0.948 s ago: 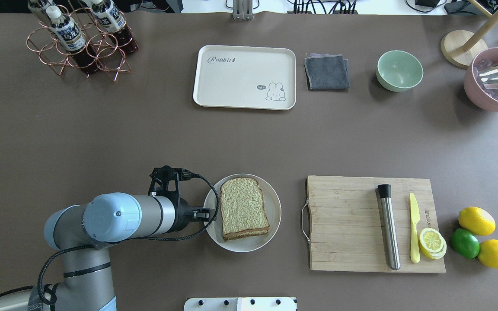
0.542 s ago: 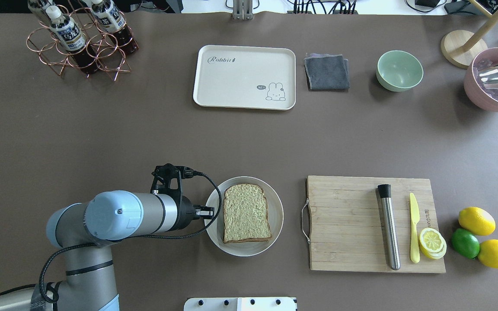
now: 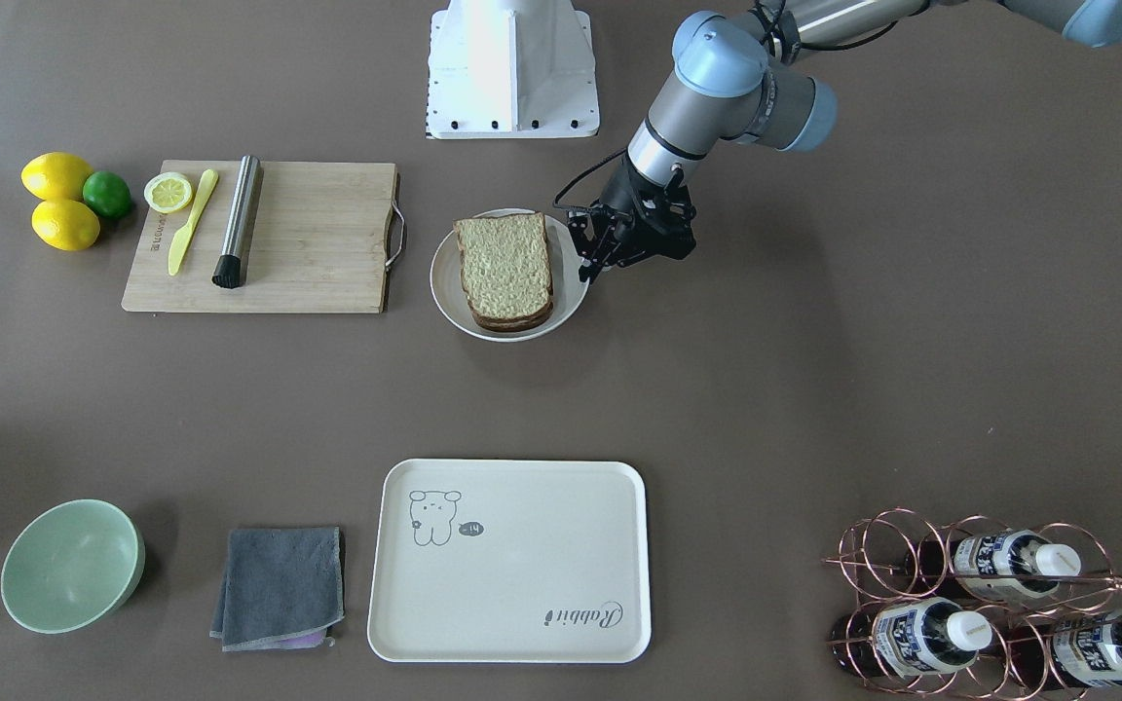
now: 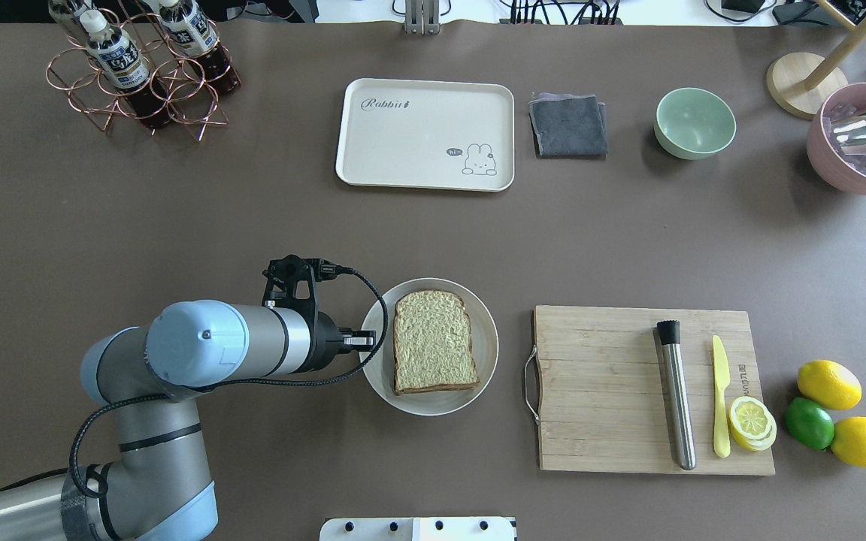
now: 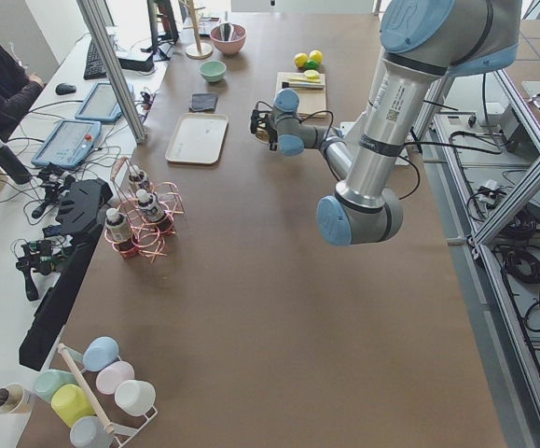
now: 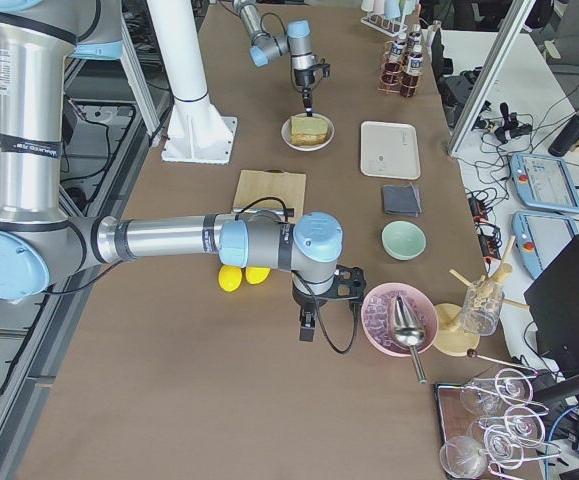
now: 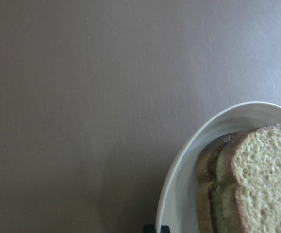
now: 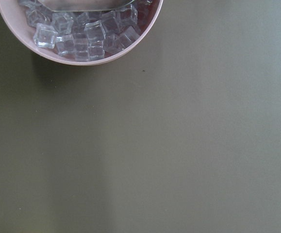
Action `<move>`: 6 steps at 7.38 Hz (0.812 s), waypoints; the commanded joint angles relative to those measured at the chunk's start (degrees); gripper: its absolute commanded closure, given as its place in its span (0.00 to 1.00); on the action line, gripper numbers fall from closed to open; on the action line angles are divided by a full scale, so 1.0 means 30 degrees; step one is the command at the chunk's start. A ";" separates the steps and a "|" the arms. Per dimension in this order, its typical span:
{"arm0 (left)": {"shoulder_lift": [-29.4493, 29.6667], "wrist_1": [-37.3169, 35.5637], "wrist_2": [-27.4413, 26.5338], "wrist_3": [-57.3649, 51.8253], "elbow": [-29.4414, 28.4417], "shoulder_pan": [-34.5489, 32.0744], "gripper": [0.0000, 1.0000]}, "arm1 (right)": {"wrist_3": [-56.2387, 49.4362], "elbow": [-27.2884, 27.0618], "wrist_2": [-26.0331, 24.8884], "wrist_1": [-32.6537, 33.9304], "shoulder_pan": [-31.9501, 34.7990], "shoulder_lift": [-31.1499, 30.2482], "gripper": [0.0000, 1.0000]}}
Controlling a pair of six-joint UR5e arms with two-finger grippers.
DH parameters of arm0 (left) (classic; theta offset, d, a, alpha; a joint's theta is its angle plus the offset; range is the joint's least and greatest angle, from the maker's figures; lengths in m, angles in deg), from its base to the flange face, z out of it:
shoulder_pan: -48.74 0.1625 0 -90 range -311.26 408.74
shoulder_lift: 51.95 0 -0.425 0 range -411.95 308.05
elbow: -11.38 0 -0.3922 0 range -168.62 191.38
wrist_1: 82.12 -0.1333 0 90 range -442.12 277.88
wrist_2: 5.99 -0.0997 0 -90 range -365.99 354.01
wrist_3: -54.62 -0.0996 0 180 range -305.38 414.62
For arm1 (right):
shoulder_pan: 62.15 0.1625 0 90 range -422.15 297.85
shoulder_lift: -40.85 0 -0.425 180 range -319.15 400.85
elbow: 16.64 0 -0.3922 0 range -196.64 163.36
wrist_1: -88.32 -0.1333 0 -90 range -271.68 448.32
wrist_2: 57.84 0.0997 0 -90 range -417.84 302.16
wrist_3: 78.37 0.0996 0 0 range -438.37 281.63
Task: Make sandwich and place on tray
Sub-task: 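Slide the plate with the left gripper onto the white tray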
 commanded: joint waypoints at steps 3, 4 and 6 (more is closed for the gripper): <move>0.5811 -0.1098 0.4138 0.0014 -0.7188 -0.4455 1.00 | 0.0006 0.0052 0.0127 -0.0013 0.0000 -0.0017 0.00; 0.6636 -0.1040 0.4723 -0.0102 -0.8483 -0.5157 1.00 | 0.0006 0.0052 0.0128 -0.0042 0.0000 -0.0017 0.00; 0.8918 0.0704 0.4700 -0.0133 -1.2749 -0.5776 1.00 | 0.0064 0.0052 0.0128 -0.0042 0.0000 0.0100 0.00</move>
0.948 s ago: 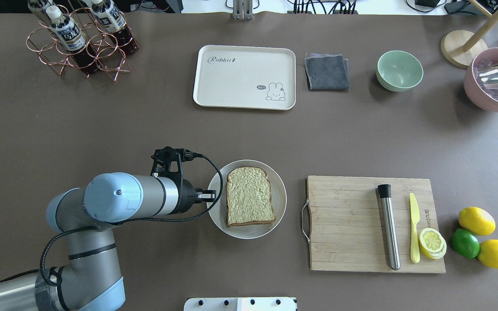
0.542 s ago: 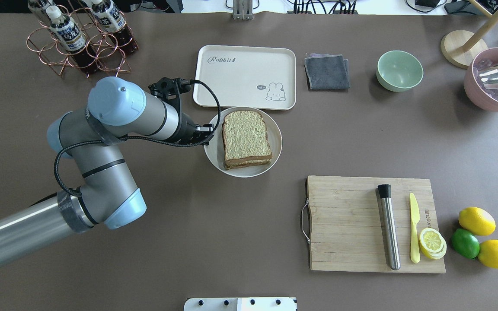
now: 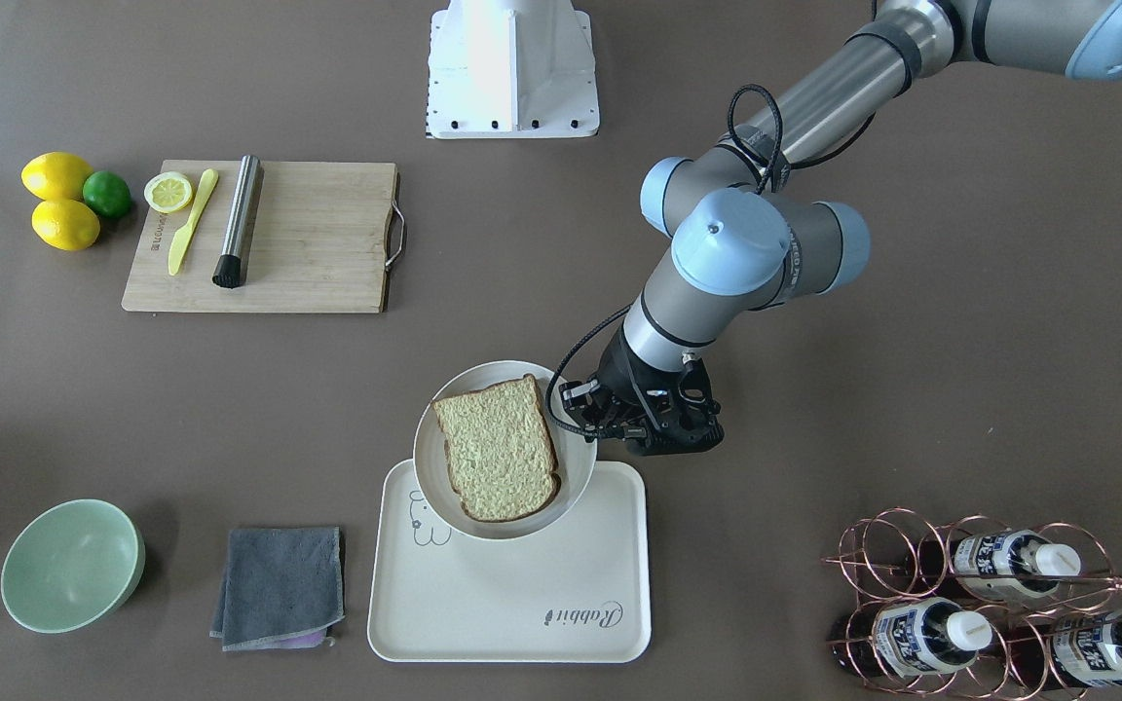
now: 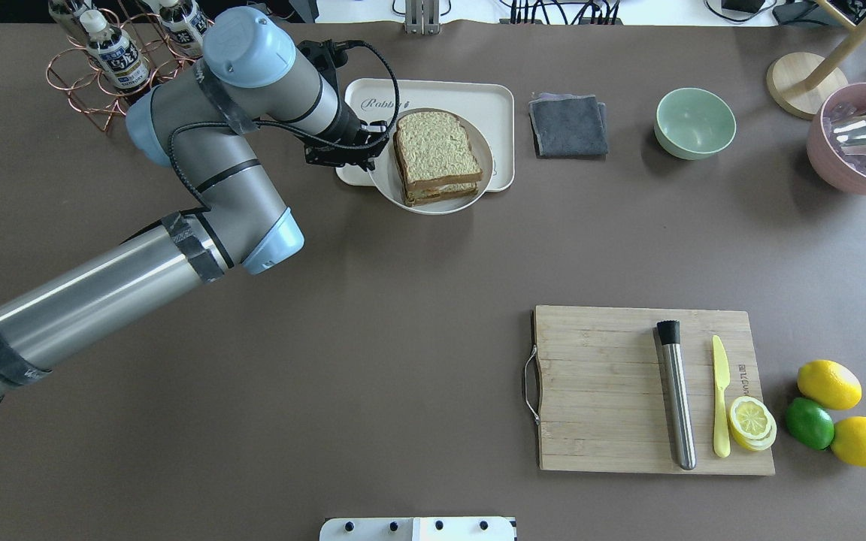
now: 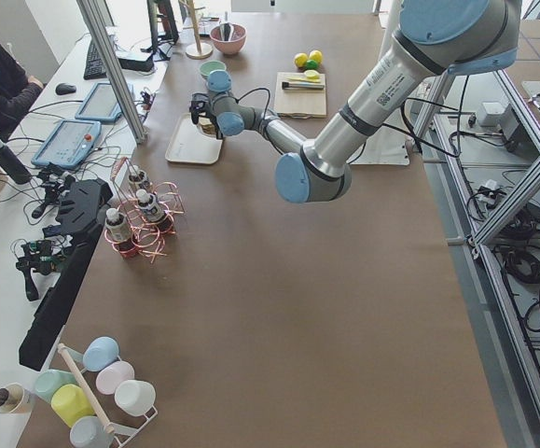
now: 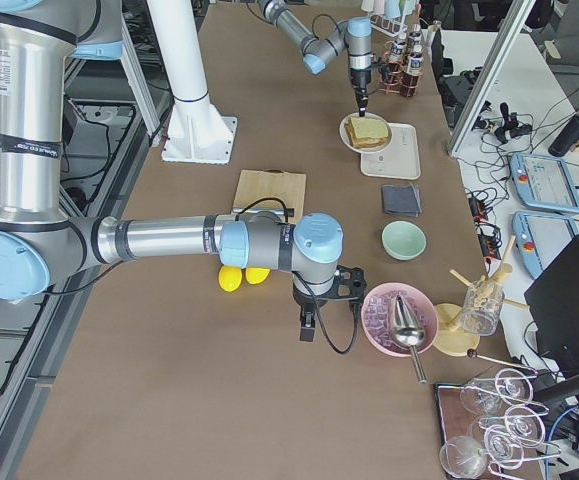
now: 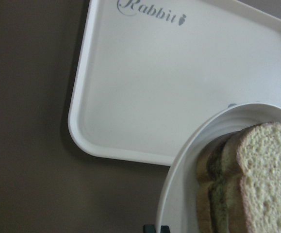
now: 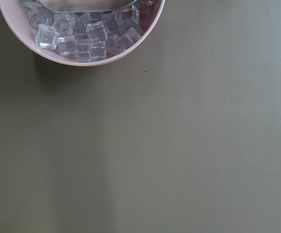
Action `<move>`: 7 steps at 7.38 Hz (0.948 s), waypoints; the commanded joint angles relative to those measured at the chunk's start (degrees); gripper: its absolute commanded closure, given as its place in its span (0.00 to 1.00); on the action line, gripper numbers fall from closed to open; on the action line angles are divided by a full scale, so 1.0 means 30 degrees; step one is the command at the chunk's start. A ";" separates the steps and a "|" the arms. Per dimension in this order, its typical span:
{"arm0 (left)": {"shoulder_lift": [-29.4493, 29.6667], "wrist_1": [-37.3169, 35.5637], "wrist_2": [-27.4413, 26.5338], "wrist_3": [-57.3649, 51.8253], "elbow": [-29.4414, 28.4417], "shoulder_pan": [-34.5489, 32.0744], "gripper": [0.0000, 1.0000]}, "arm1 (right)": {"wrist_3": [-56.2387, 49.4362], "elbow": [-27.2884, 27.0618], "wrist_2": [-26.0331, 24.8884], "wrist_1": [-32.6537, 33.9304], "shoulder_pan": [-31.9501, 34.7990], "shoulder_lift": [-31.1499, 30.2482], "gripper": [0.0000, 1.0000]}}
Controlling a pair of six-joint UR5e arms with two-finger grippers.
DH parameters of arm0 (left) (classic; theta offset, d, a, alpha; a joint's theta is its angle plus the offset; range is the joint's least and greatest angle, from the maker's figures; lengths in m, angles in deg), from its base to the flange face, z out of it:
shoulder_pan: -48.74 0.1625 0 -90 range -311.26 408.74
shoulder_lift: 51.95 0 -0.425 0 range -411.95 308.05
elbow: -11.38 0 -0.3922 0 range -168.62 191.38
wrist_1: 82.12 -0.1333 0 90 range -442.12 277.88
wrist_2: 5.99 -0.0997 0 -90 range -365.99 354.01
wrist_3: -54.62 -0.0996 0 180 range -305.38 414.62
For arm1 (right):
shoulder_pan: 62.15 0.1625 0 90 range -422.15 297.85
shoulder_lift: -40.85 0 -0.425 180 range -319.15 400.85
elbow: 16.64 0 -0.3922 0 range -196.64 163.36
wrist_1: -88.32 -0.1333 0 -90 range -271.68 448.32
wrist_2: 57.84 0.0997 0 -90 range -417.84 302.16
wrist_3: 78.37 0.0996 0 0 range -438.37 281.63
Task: Make sandwich and place on tray
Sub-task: 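Slide the plate with the left gripper onto the white tray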
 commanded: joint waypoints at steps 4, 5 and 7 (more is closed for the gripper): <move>0.4473 0.4322 -0.1380 -0.0019 -0.9388 -0.0821 1.00 | 0.0100 0.0002 0.0004 -0.0033 0.0001 0.0228 0.00; 0.4473 0.4499 -0.1441 -0.0019 -0.9420 -0.0821 1.00 | 0.0100 0.0002 0.0004 -0.0034 -0.0028 0.0228 0.00; 0.4444 0.4588 -0.1819 -0.0048 -0.9392 -0.0850 0.52 | 0.0100 0.0030 0.0004 -0.0004 0.0001 0.0199 0.00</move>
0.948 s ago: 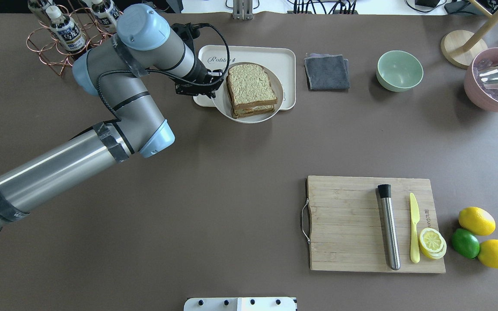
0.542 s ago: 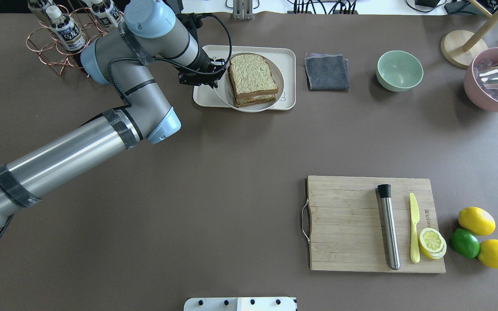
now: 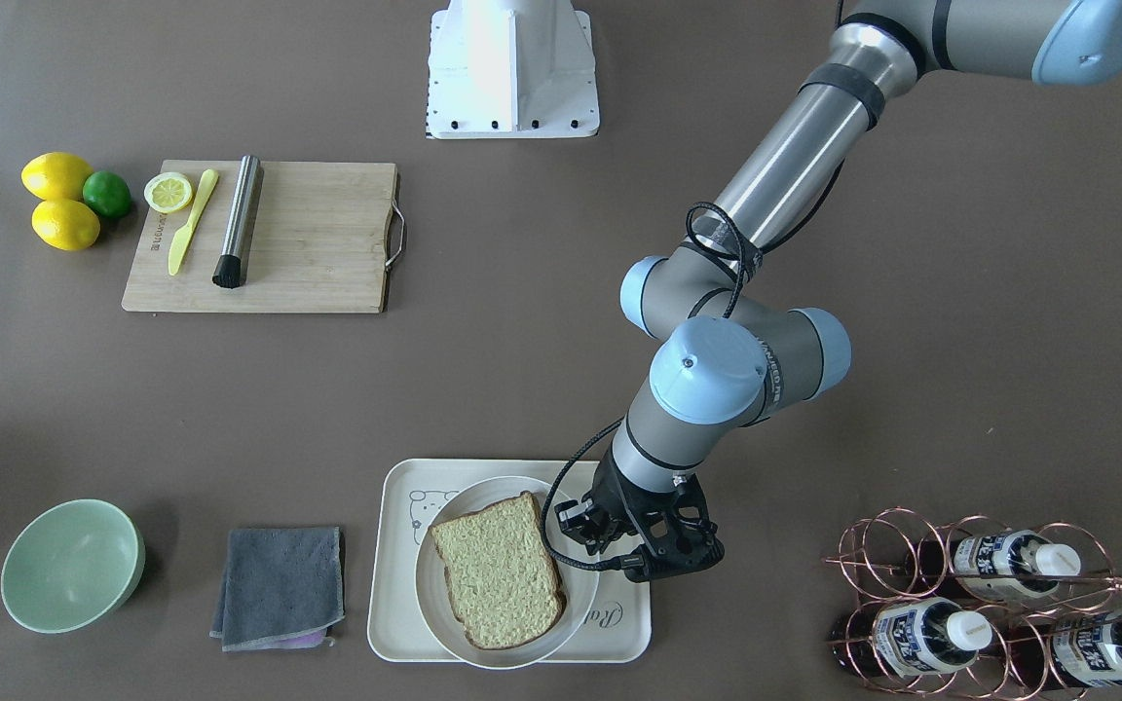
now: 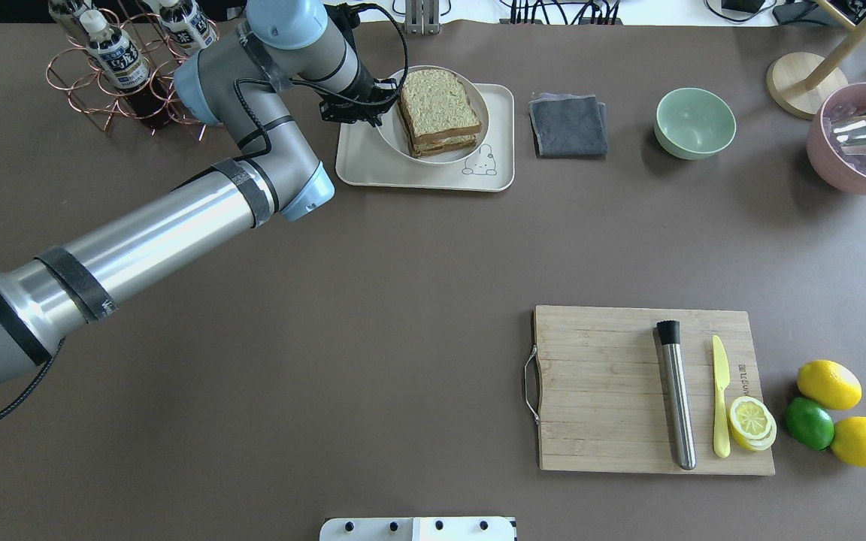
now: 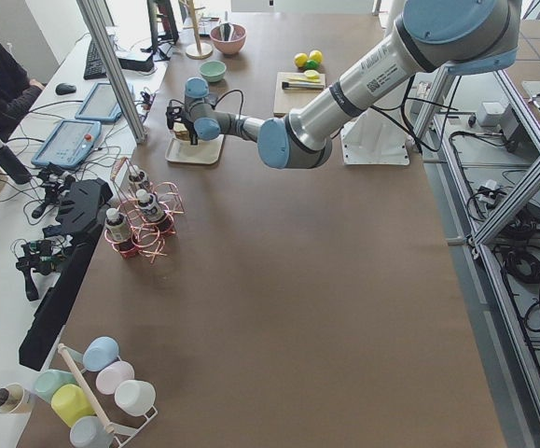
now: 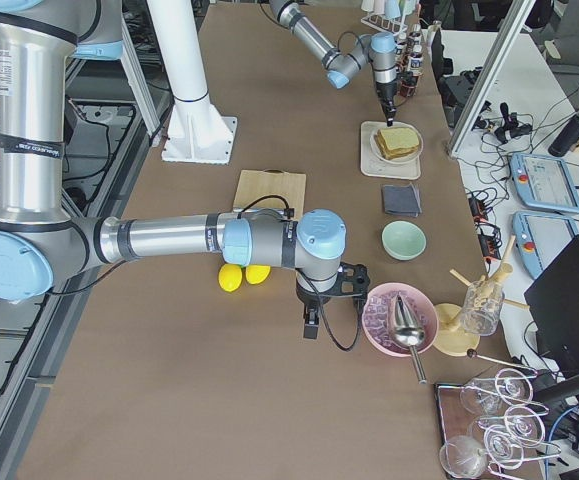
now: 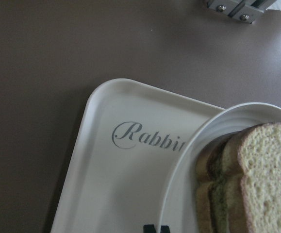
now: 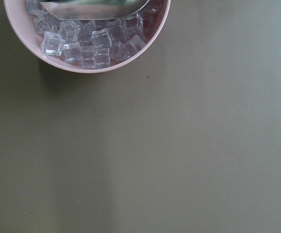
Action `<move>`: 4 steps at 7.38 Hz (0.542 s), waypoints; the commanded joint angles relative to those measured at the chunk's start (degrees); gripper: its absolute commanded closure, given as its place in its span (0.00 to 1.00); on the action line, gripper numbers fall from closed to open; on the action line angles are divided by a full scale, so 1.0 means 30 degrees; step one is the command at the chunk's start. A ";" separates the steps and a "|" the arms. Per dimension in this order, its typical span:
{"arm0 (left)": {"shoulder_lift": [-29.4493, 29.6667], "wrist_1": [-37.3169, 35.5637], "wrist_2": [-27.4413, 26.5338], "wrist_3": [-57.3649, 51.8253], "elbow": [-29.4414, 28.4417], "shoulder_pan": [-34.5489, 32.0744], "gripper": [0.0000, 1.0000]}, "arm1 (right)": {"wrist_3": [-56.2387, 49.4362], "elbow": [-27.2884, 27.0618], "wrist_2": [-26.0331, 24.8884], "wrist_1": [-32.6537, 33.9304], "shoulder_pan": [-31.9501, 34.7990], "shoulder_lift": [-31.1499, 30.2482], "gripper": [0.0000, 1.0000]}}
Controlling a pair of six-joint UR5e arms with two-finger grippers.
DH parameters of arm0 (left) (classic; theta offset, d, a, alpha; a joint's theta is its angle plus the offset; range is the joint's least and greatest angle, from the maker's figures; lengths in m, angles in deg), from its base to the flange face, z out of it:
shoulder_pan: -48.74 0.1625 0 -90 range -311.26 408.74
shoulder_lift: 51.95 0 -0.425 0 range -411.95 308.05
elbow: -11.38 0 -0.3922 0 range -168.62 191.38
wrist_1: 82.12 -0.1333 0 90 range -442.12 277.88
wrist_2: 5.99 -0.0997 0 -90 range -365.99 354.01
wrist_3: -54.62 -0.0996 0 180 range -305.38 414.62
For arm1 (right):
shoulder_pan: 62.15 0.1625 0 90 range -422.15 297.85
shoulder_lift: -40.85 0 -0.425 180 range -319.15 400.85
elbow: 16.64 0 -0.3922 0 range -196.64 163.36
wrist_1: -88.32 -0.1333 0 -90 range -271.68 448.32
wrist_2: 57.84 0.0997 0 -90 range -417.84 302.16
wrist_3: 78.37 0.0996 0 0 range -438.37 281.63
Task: Make sandwich and place on tray
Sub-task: 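Slide the plate with the left gripper onto the white tray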
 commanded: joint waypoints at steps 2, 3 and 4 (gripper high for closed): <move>-0.0728 0.0070 -0.0371 -0.0579 0.1289 -0.0015 0.01 | -0.0028 0.0082 0.0145 0.0013 -0.0020 -0.0052 0.00; -0.3693 -0.0105 -0.0168 -0.1281 0.5216 -0.0044 0.01 | -0.0057 0.0053 0.0175 0.0013 0.0009 -0.0140 0.00; -0.6653 -0.1238 0.1023 -0.1317 0.9200 -0.0044 0.01 | -0.0086 -0.0005 0.0234 0.0013 0.0009 -0.0198 0.00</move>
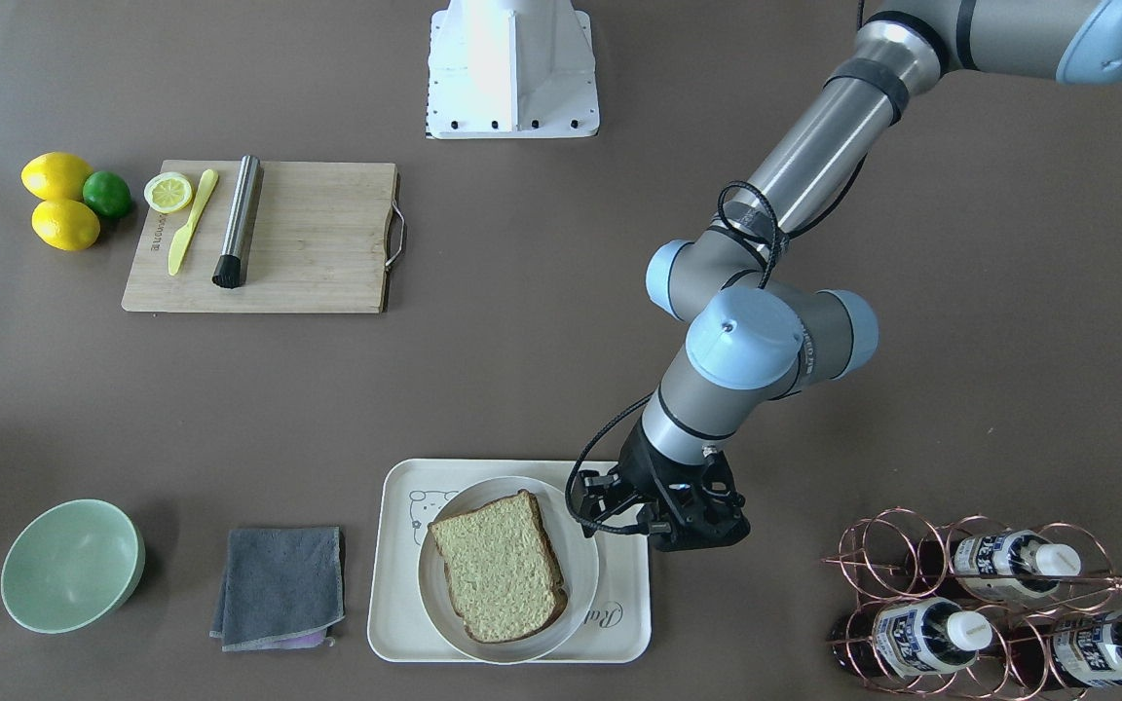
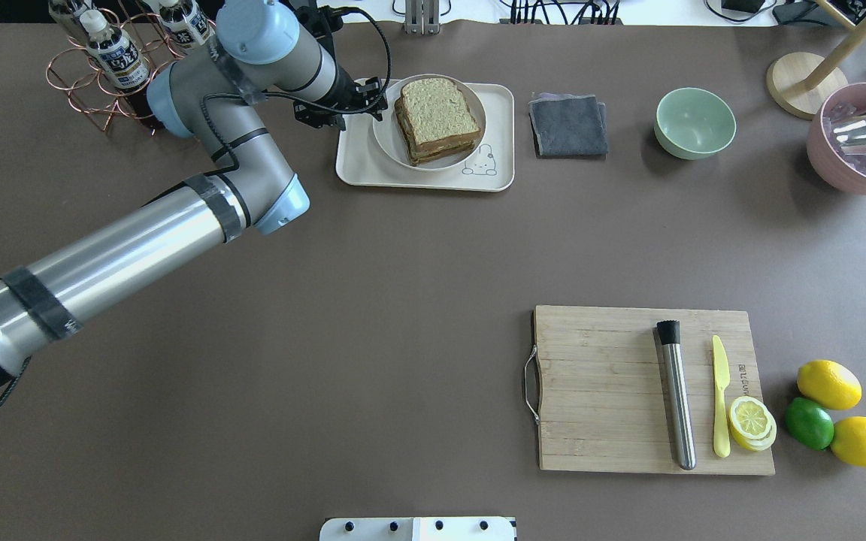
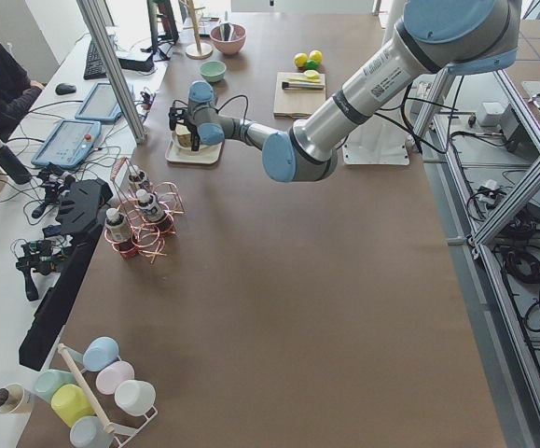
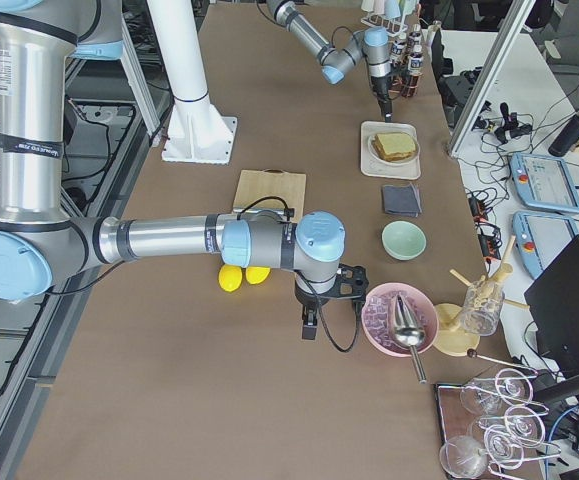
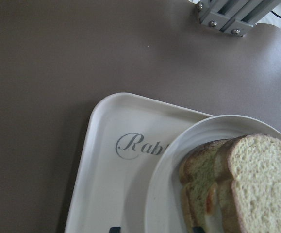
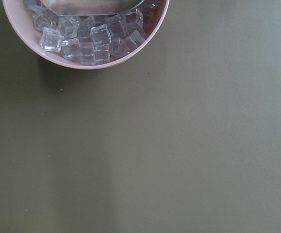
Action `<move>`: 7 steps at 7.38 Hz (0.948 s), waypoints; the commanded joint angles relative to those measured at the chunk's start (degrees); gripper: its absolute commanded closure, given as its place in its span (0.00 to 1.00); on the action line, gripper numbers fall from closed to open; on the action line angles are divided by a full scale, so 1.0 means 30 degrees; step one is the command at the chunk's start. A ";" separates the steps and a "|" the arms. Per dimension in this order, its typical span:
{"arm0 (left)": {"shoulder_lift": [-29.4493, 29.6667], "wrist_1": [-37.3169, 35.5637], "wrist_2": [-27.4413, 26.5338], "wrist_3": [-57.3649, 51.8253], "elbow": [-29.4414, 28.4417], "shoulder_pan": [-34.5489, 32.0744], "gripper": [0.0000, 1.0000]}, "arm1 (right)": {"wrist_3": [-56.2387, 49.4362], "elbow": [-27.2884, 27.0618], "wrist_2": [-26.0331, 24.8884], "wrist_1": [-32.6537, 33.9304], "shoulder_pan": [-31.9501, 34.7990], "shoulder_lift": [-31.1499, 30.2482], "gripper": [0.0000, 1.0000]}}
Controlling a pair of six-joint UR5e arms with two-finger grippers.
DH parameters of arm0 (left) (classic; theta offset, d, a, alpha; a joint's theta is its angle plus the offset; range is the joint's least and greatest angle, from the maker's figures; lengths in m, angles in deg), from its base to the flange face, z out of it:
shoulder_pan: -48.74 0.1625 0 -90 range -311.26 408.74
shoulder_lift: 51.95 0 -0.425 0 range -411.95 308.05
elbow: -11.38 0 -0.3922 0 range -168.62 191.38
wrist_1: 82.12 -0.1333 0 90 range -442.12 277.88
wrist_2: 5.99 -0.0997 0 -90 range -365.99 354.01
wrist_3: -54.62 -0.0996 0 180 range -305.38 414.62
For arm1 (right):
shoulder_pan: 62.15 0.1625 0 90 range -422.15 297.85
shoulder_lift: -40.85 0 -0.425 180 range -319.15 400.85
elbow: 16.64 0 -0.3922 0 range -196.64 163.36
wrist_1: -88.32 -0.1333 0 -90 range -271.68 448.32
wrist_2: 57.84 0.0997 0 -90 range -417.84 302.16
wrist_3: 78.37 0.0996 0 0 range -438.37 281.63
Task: Make sandwich and place on tray
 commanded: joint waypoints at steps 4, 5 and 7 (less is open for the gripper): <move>-1.4683 -0.3049 0.2086 -0.4428 1.6540 -0.0339 0.01 | -0.0107 -0.0096 0.0126 -0.0001 0.0014 -0.0192 0.00; -1.6597 -0.3050 0.2956 -0.7383 1.7080 -0.1937 0.01 | -0.0107 -0.0067 0.0126 -0.0001 0.0014 -0.0192 0.00; -1.7319 -0.5169 0.7081 -1.4844 1.6122 -0.7290 0.01 | -0.0107 0.0021 0.0126 -0.0001 0.0014 -0.0221 0.00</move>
